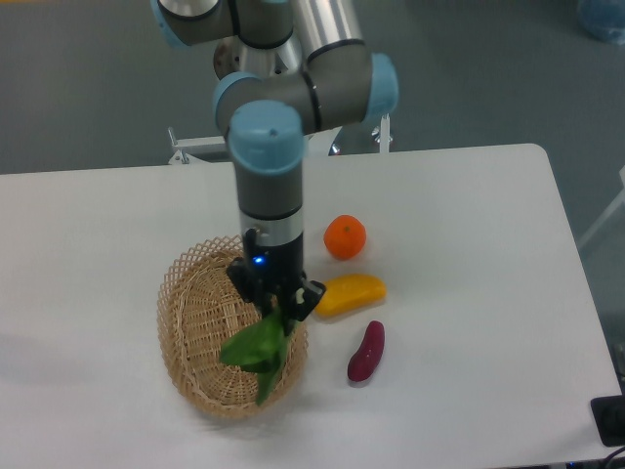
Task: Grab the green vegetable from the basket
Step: 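Lift the bok choy out of the basket and carry it beside the sweet potato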
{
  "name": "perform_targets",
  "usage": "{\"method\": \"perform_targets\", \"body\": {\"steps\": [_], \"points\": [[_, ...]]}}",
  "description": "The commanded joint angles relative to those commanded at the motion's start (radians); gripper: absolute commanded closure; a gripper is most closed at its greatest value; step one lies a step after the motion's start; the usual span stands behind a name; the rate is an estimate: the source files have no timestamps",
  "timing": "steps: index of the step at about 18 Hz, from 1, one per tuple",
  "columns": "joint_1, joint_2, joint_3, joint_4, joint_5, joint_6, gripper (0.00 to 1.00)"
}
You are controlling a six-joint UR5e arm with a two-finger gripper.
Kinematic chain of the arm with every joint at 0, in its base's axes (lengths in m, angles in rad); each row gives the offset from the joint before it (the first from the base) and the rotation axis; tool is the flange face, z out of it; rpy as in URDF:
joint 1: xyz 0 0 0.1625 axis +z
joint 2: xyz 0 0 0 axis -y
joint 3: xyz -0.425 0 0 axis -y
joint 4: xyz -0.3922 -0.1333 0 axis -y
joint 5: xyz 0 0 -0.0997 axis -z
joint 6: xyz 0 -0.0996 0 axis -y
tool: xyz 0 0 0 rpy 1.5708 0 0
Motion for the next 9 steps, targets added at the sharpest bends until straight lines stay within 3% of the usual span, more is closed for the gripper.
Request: {"method": "perform_targets", "body": {"steps": [2,9], "points": [[0.038,0.018,0.0,-0.021,-0.002,0.05,0.63],[0.198,0.044,0.006,-0.179,-0.006,0.294,0.63]]}}
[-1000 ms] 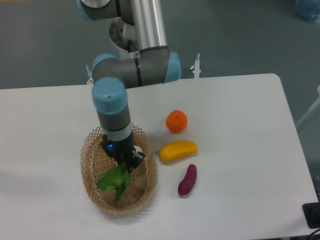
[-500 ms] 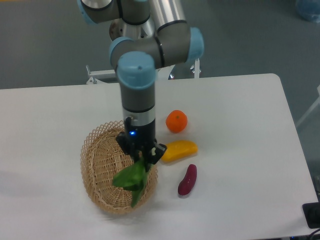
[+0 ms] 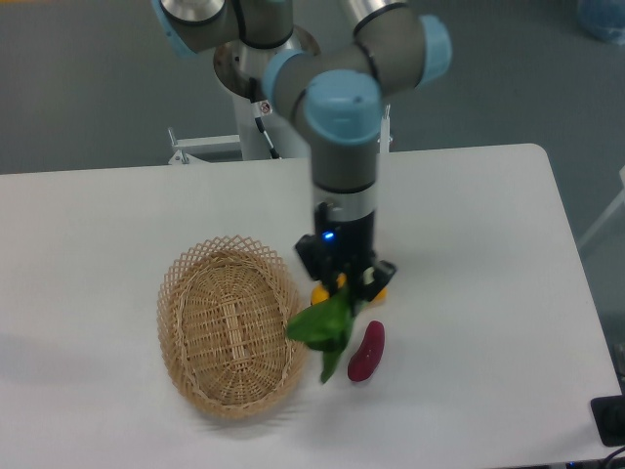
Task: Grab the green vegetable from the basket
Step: 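Lift the bok choy out of the basket and carry it beside the sweet potato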
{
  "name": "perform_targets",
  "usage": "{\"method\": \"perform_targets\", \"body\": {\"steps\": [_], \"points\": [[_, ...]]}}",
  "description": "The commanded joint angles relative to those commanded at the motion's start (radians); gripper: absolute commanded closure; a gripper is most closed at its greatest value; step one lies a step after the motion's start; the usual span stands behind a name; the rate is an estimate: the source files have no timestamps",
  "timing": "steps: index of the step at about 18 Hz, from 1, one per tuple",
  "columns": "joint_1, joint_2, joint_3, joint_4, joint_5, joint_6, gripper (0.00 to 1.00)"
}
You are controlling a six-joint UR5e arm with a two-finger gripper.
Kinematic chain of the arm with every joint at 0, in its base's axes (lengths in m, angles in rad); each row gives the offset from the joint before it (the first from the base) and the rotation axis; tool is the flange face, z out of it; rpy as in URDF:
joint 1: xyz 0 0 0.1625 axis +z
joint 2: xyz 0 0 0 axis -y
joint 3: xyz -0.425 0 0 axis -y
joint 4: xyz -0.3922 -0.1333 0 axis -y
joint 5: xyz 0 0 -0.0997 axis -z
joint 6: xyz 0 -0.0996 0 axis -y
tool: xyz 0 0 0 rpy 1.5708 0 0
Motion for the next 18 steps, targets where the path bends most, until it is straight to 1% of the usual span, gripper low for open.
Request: {"method": "perform_targets", "body": {"steps": [4,6,8,11,18], "points": [[0.091,0.009,0.002,-0.051,0.0,0.141,0.63],[0.121,0.009,0.006,-0.08,0.0,0.206,0.63],[0.141,0.009,0.005,-0.083,0.003,0.23,0.63],[0.155,0.008,0.005,-0.081,0.005,0.237,0.63],[0.151,0.008,0.005,-0.081,0.006,0.237,0.63]]}}
